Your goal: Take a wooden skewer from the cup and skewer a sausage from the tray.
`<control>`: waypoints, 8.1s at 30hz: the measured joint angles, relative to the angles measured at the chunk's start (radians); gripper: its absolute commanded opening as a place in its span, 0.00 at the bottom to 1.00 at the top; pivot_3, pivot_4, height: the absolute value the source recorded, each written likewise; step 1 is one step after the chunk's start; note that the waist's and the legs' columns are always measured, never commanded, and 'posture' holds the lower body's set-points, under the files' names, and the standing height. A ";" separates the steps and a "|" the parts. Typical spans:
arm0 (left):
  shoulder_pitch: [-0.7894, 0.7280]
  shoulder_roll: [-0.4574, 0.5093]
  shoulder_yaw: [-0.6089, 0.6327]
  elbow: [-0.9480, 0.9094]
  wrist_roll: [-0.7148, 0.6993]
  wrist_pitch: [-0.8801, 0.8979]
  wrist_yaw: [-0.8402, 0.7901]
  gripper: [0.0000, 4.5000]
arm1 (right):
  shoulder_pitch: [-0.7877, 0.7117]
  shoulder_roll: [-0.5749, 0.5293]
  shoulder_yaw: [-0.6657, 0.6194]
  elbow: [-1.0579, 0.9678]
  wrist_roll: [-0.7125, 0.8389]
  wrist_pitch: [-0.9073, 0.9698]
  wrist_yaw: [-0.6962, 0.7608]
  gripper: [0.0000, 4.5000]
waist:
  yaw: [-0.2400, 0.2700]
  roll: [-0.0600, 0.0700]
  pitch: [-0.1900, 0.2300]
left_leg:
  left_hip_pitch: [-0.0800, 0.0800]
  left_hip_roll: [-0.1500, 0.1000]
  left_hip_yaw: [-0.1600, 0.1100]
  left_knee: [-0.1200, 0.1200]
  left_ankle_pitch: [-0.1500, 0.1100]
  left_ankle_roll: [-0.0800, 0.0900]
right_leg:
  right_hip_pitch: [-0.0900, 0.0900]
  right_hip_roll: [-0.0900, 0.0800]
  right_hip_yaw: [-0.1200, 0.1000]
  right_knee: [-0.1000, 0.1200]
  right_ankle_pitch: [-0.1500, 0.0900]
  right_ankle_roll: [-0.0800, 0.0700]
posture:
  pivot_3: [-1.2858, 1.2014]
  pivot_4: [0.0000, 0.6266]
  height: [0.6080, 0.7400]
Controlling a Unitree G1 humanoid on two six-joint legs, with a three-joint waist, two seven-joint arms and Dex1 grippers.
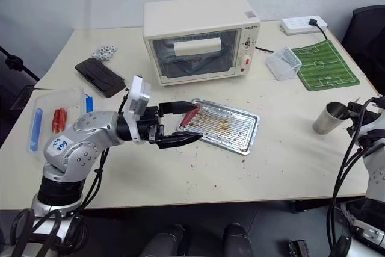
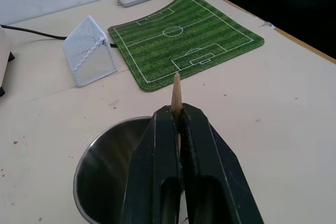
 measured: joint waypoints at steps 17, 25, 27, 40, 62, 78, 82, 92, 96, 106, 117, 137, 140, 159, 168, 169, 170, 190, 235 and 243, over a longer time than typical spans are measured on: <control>0.002 -0.097 0.013 0.039 0.053 -0.118 0.073 1.00 | -0.310 -0.190 -0.106 -0.297 0.377 0.483 -0.185 0.01 | 0.000 -0.002 0.002 | -0.001 0.002 0.001 0.000 0.000 0.001 | -0.001 0.000 0.001 -0.002 0.001 0.000 | 0.52 0.24 1.00; 0.017 -0.201 0.026 0.042 0.104 -0.212 0.178 1.00 | -0.408 0.006 0.112 -0.308 1.234 0.510 -0.738 0.01 | 0.000 -0.006 0.004 | -0.003 0.004 0.000 0.000 0.000 0.000 | -0.002 0.001 0.004 -0.003 0.002 -0.002 | 0.52 0.24 1.00; 0.020 -0.217 0.020 0.058 0.148 -0.265 0.193 1.00 | -0.408 0.150 0.177 -0.350 1.351 0.400 -0.863 0.01 | 0.000 -0.006 0.004 | -0.004 0.003 0.001 0.001 0.000 0.000 | -0.003 0.001 0.004 -0.003 0.002 -0.002 | 0.52 0.24 1.00; 0.017 -0.293 -0.003 0.158 0.272 -0.452 0.257 1.00 | -0.446 0.376 0.301 -0.415 1.397 0.211 -1.009 0.01 | -0.002 -0.006 0.004 | -0.015 0.001 0.004 0.001 0.002 0.001 | -0.019 0.001 0.002 0.006 0.003 -0.001 | 0.52 0.24 1.00; -0.019 -0.361 0.000 0.108 0.251 -0.411 0.322 0.45 | -0.415 0.381 0.311 -0.416 1.398 0.162 -1.017 0.00 | -0.025 -0.006 0.004 | -0.015 0.001 0.006 0.003 0.002 0.002 | -0.019 0.001 0.004 0.006 0.003 0.000 | 0.52 0.24 1.00; -0.040 -0.365 0.009 0.113 0.251 -0.408 0.350 0.00 | -0.406 0.382 0.324 -0.421 1.401 0.144 -1.010 0.23 | -0.024 -0.006 0.004 | -0.014 0.001 0.008 0.003 0.003 0.002 | -0.020 0.001 0.005 0.006 0.003 0.001 | 0.52 0.24 1.00; -0.040 -0.350 0.011 0.120 0.263 -0.411 0.350 0.00 | -0.407 0.383 0.323 -0.429 1.401 0.148 -0.992 0.52 | -0.025 -0.006 0.004 | -0.014 0.001 0.008 0.003 0.003 0.002 | -0.020 0.002 0.005 0.006 0.003 0.001 | 0.52 0.24 1.00; -0.057 -0.144 0.146 0.178 0.262 -0.386 0.334 0.00 | -0.473 0.116 0.404 -0.297 1.311 0.291 -0.840 1.00 | -0.028 -0.006 0.004 | -0.014 0.002 0.009 0.002 0.003 0.003 | -0.021 0.002 0.006 0.006 0.004 0.000 | 0.52 0.24 1.00; 0.049 0.048 0.262 0.134 0.211 -0.285 0.271 0.00 | -0.511 0.047 0.600 -0.271 0.979 0.364 -0.696 1.00 | -0.050 -0.006 0.004 | -0.014 0.003 0.011 0.000 0.003 0.002 | -0.023 0.003 0.010 0.007 0.003 0.000 | 0.52 0.24 1.00; 0.161 0.205 0.418 0.011 0.111 -0.148 0.246 0.00 | -0.541 0.354 0.766 -0.014 0.556 0.387 -0.607 1.00 | -0.041 -0.007 0.004 | -0.017 0.001 0.011 0.002 0.003 0.002 | -0.026 0.002 0.011 0.007 0.005 -0.001 | 0.52 0.24 1.00; 0.175 0.184 0.404 -0.041 0.108 -0.149 0.284 0.00 | -0.610 0.540 0.760 0.223 0.256 0.388 -0.506 1.00 | -0.059 -0.007 0.004 | -0.017 0.003 0.014 0.000 0.005 -0.001 | -0.032 0.003 0.013 0.017 0.005 -0.001 | 0.52 0.24 1.00; 0.152 0.172 0.385 -0.037 0.110 -0.175 0.300 0.00 | -0.646 0.667 0.773 0.266 -0.068 0.411 -0.243 0.50 | -0.059 -0.007 0.004 | -0.017 0.002 0.014 0.000 0.005 -0.002 | -0.034 0.003 0.014 0.021 0.005 -0.001 | 0.52 0.24 1.00; 0.150 0.172 0.384 -0.032 0.111 -0.176 0.300 0.00 | -0.641 0.669 0.772 0.266 -0.096 0.415 -0.222 0.50 | -0.059 -0.007 0.004 | -0.017 0.002 0.014 0.000 0.005 -0.002 | -0.034 0.003 0.014 0.021 0.005 -0.001 | 0.52 0.24 1.00; 0.132 0.172 0.358 -0.005 0.113 -0.187 0.299 0.00 | -0.633 0.694 0.767 0.265 -0.214 0.395 -0.133 0.15 | -0.065 -0.007 0.004 | -0.017 0.002 0.014 0.001 0.006 -0.003 | -0.034 0.003 0.014 0.022 0.005 -0.001 | 0.52 0.24 1.00; 0.131 0.164 0.344 0.002 0.118 -0.205 0.297 0.00 | -0.627 0.694 0.767 0.249 -0.229 0.410 -0.106 0.15 | -0.068 -0.007 0.004 | -0.017 0.002 0.014 0.001 0.006 -0.003 | -0.034 0.003 0.014 0.022 0.005 -0.001 | 0.52 0.24 1.00; 0.129 0.163 0.343 0.002 0.119 -0.207 0.297 0.00 | -0.622 0.694 0.771 0.243 -0.238 0.407 -0.099 0.15 | -0.069 -0.007 0.004 | -0.017 0.002 0.014 0.001 0.006 -0.003 | -0.034 0.003 0.014 0.022 0.005 -0.001 | 0.52 0.24 1.00; 0.128 0.163 0.343 0.002 0.119 -0.207 0.297 0.00 | -0.619 0.694 0.775 0.239 -0.244 0.406 -0.095 0.15 | -0.070 -0.007 0.004 | -0.017 0.002 0.014 0.001 0.006 -0.003 | -0.034 0.003 0.014 0.022 0.005 -0.001 | 0.52 0.24 1.00; 0.120 0.161 0.343 0.008 0.124 -0.208 0.295 0.00 | -0.588 0.688 0.884 0.242 -0.378 0.320 0.013 0.47 | -0.076 -0.008 0.003 | -0.016 0.002 0.014 0.001 0.006 -0.003 | -0.034 0.003 0.015 0.023 0.005 -0.001 | 0.52 0.24 1.00; 0.022 0.353 0.122 -0.008 -0.064 -0.027 -0.273 0.00 | -0.290 -0.371 0.652 -0.539 0.094 0.301 1.009 0.04 | -0.030 -0.013 0.005 | -0.017 0.003 0.018 0.004 0.003 0.000 | -0.032 0.001 0.014 0.014 0.005 -0.001 | 0.52 0.24 1.00; 0.012 0.349 0.118 -0.007 -0.066 -0.019 -0.278 0.00 | -0.265 -0.375 0.652 -0.555 0.103 0.303 0.984 0.04 | -0.021 -0.013 0.005 | -0.018 0.003 0.018 0.005 0.003 0.000 | -0.032 0.001 0.014 0.014 0.005 -0.001 | 0.52 0.24 1.00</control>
